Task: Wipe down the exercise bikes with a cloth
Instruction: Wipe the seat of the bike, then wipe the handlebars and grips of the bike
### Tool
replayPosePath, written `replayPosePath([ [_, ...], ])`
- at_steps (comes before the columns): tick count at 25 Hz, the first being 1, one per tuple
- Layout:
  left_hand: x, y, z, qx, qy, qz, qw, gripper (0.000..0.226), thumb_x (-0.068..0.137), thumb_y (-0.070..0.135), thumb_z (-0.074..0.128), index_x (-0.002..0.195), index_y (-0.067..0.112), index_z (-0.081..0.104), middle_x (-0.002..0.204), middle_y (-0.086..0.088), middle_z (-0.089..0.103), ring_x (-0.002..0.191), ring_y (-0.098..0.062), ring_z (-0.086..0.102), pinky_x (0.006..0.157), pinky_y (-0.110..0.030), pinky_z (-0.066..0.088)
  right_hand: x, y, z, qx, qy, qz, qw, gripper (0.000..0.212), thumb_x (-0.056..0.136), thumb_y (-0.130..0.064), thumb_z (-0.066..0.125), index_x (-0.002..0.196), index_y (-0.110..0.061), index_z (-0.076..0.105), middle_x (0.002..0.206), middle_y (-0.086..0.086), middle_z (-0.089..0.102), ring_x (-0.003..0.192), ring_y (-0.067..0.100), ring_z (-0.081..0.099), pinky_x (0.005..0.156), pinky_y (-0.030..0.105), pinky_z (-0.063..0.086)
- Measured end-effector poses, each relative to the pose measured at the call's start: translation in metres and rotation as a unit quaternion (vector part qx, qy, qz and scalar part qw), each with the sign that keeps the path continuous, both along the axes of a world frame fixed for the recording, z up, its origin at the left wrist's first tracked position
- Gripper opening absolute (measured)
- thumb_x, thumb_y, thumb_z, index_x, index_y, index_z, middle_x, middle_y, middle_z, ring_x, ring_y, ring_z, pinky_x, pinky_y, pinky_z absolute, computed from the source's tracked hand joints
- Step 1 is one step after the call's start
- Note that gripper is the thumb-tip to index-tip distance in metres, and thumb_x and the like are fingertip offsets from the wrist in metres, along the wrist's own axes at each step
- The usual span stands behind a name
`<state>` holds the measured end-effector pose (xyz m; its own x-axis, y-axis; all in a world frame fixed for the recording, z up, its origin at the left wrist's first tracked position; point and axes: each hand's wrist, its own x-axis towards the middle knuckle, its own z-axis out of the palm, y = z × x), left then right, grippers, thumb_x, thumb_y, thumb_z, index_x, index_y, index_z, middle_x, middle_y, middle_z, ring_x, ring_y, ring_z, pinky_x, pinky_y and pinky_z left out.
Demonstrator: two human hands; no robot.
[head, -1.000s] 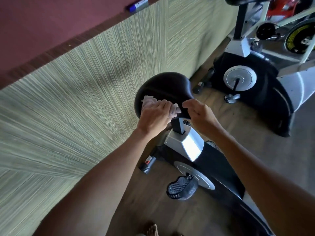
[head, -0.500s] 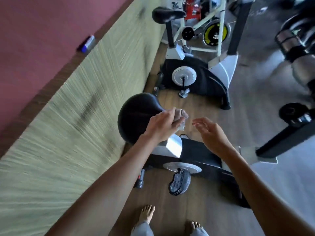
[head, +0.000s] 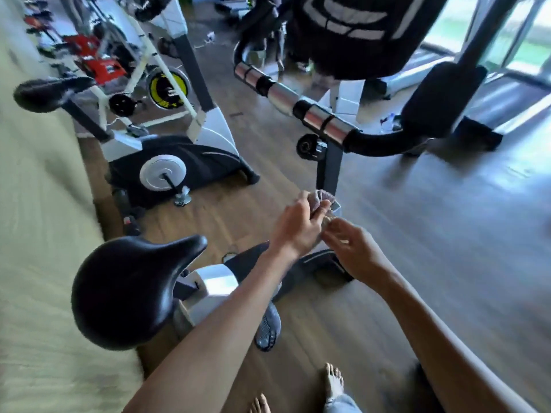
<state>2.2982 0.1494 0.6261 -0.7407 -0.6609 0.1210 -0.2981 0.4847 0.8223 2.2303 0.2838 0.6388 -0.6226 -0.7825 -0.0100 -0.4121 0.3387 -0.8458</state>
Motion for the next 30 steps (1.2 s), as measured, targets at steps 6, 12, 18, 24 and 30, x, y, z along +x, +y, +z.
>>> replayPosePath([
  [6, -0.072, 0.098, 0.021, -0.024, 0.012, -0.12, 0.992, 0.043, 0.097, 0.057, 0.048, 0.114, 0.02, 0.063, 0.103, -0.007, 0.075, 0.099, -0.032, 0.07, 0.085, -0.045, 0.055, -0.031, 0.111, 0.013, -0.028, -0.017, -0.166, 0.986, 0.013, 0.096, -0.01, 0.067, 0.097, -0.023, 0.07, 0.089, -0.005, 0.075, 0.079, 0.001, 0.068, 0.071, 0.013, 0.049],
  [12, -0.143, 0.207, 0.052, -0.058, 0.037, -0.248, 0.966, 0.06, 0.084, 0.075, 0.031, 0.112, 0.03, 0.059, 0.097, 0.005, 0.076, 0.094, -0.022, 0.073, 0.081, -0.044, 0.059, -0.059, 0.236, 0.033, 0.003, 0.05, -0.343, 0.938, 0.017, 0.098, -0.019, 0.064, 0.114, -0.014, 0.07, 0.097, 0.003, 0.075, 0.088, 0.004, 0.067, 0.066, 0.006, 0.047],
  [18, -0.184, 0.287, 0.085, -0.112, 0.099, -0.317, 0.937, 0.052, 0.09, 0.066, 0.041, 0.114, 0.023, 0.056, 0.102, -0.006, 0.076, 0.095, -0.033, 0.073, 0.079, -0.047, 0.06, -0.056, 0.309, 0.062, 0.031, 0.122, -0.439, 0.889, 0.021, 0.099, -0.02, 0.061, 0.117, -0.013, 0.068, 0.101, -0.001, 0.073, 0.09, 0.007, 0.068, 0.075, 0.01, 0.048],
  [24, -0.217, 0.333, 0.112, -0.077, 0.155, -0.387, 0.906, 0.038, 0.098, 0.06, 0.044, 0.115, 0.03, 0.058, 0.102, 0.009, 0.075, 0.092, -0.021, 0.072, 0.08, -0.043, 0.058, -0.058, 0.329, 0.085, 0.001, 0.141, -0.518, 0.844, 0.023, 0.101, -0.027, 0.058, 0.119, -0.016, 0.066, 0.105, -0.009, 0.07, 0.088, 0.0, 0.063, 0.071, 0.005, 0.044],
  [30, -0.245, 0.356, 0.131, 0.136, 0.141, -0.499, 0.844, 0.024, 0.102, 0.046, 0.053, 0.112, 0.025, 0.061, 0.093, 0.009, 0.078, 0.088, -0.009, 0.075, 0.086, -0.045, 0.06, -0.084, 0.312, 0.11, -0.132, 0.143, -0.564, 0.802, 0.007, 0.1, -0.022, 0.062, 0.096, -0.026, 0.066, 0.079, -0.022, 0.069, 0.078, -0.007, 0.066, 0.069, 0.01, 0.046],
])
